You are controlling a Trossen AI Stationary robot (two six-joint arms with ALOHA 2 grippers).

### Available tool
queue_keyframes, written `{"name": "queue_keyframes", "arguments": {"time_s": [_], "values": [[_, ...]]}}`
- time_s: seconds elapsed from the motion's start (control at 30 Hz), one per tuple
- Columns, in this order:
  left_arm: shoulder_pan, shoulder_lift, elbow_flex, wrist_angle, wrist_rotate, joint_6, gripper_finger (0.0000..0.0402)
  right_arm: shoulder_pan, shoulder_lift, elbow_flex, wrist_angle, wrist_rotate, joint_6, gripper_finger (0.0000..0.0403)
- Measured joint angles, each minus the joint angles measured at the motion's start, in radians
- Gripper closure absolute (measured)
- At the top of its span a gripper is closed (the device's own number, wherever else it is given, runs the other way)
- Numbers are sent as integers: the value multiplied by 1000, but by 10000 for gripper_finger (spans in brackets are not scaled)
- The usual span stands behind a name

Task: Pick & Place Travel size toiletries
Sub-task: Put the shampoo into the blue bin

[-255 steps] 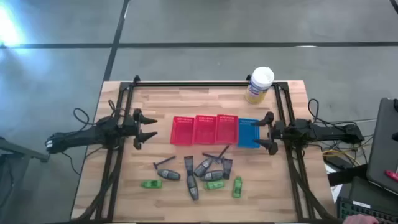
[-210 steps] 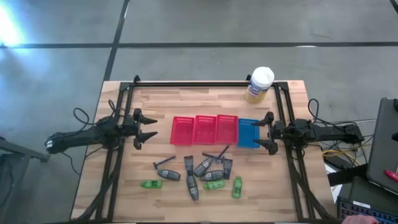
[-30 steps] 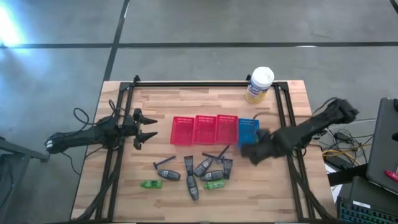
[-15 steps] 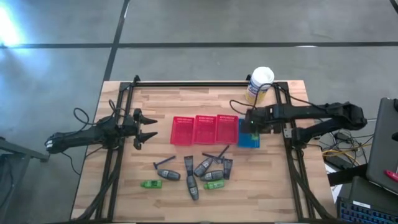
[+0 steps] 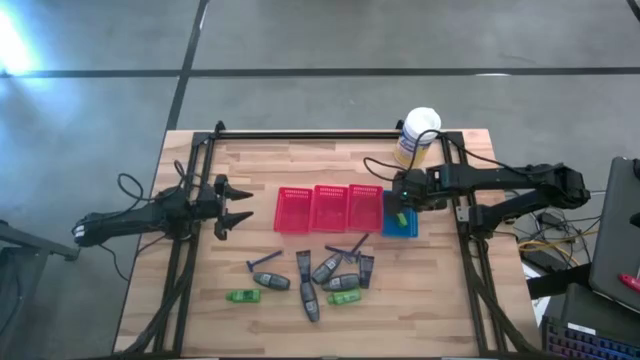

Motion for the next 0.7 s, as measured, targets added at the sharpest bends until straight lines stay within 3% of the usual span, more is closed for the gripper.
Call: {"name": "queue_keyframes", "arguments": {"time_s": [0.13, 0.23, 0.37, 0.43, 0.57, 0.7], "values": [[-2, 0, 0, 130, 53, -592, 122, 13, -1, 19, 2, 34, 4, 62], [-1, 0, 0, 163, -16, -833, 122, 13, -1, 19, 1, 36, 8, 51], [-1, 0, 0, 169, -204, -865, 122, 13, -1, 18, 2, 36, 8, 45], [-1, 0, 4, 165, -225, -866, 122, 13, -1, 18, 3, 36, 8, 44], [-1, 39, 79, 17, -200, -854, 122, 13, -1, 18, 7, 36, 8, 52], [-4, 161, 205, -310, -14, -775, 122, 13, -1, 17, 8, 35, 6, 63]]}}
